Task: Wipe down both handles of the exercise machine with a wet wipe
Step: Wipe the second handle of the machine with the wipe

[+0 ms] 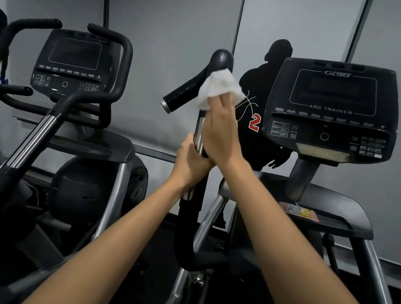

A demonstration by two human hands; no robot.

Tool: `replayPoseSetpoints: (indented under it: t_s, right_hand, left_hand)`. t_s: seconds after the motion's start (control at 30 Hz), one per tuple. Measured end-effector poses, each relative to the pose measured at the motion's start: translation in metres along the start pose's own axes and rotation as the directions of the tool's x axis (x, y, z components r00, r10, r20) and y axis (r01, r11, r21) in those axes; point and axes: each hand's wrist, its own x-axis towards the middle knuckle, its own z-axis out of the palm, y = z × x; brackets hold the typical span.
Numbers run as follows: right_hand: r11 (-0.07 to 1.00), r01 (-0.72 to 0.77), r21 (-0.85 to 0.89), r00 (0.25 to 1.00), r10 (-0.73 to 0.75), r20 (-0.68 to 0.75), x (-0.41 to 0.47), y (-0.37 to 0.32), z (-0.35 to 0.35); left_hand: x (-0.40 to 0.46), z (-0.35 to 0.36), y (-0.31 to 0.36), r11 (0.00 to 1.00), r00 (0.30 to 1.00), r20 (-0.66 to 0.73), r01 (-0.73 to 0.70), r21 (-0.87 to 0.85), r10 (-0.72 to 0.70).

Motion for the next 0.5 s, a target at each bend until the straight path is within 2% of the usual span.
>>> replayPoseSetpoints:
  t_s: [0.17, 0.27, 0.33, 0.43, 0.5]
  right_hand:
    - [0.999, -0.04, -0.032, 0.999, 0.04, 0.013, 0.016, 0.003, 0.002]
    - [0.999, 0.016, -0.047, 1.0, -0.017, -0.019, -0.007, -0.002, 0.005]
    - [0.999, 0.029, 0.03, 0.998, -0.027, -0.054, -0.027, -0.003, 0.006]
    - [0.974, -0.07, 0.216, 0.994, 0.086, -0.068, -0.039, -0.001, -0.006]
    - [0.931, -0.12, 0.346, 0.969, 0.185, -0.162, -0.026, -0.003, -0.02]
  left_hand:
    - [-0.002, -0.002, 0.001, 1.0, 0.999, 0.025, 0.028, 0.003, -0.028]
    - [-0.001, -0.003, 0.004, 0.997, 0.999, 0.02, -0.037, 0.067, 0.035]
    - [-0.002, -0.003, 0.006, 0.994, 0.996, 0.029, -0.081, 0.071, 0.08]
    - [-0.005, -0.004, 0.008, 0.999, 0.998, 0.046, -0.046, -0.011, 0.046]
    - [-0.006, -0.004, 0.007, 0.999, 0.998, 0.061, -0.031, -0.039, 0.033]
